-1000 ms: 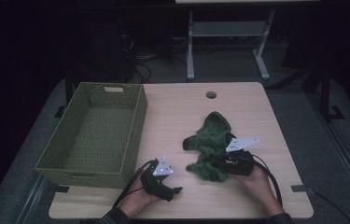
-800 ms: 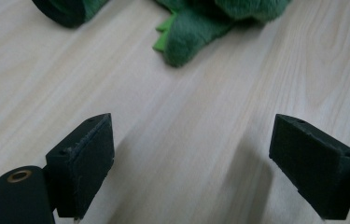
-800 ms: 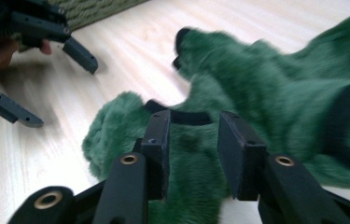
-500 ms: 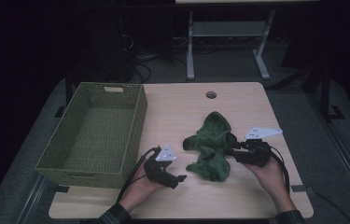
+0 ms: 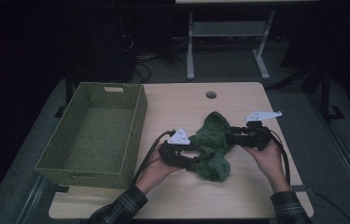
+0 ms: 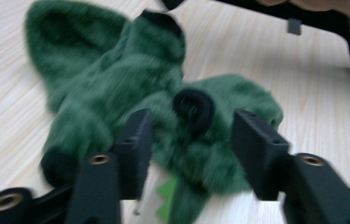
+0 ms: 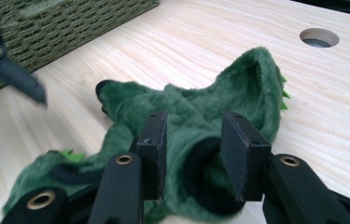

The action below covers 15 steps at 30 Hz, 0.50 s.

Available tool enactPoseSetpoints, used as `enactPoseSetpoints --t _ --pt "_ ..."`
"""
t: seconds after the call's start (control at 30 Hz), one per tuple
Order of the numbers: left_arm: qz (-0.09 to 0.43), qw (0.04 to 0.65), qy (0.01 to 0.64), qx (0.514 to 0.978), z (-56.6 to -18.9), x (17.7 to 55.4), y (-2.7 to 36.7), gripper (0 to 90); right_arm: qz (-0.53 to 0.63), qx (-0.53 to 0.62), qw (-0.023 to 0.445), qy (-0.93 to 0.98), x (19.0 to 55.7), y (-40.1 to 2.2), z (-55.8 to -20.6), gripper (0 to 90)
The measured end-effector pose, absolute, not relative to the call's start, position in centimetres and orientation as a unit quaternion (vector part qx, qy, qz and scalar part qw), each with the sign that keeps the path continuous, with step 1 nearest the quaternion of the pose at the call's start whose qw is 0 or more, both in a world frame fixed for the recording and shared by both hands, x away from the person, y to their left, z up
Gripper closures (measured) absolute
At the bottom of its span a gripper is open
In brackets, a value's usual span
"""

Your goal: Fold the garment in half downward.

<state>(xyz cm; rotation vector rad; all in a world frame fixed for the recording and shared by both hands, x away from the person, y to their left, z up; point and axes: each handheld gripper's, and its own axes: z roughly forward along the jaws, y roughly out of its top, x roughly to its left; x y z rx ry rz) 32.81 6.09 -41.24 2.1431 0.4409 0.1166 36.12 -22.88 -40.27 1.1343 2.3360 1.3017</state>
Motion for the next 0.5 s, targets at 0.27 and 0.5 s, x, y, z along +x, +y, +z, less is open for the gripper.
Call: enactPoseSetpoints --t 0.27,0.5 --pt "0.028 0.455 0.146 0.878 -42.2 33.9 2.9 73.1 0.44 0.394 0.118 0.798 38.9 -22.0 -40.2 59.5" --pt "0.001 0.423 0.139 0.895 -44.3 34.0 1.8 78.1 0.436 0.402 0.122 0.796 40.9 -21.7 -40.1 58.5"
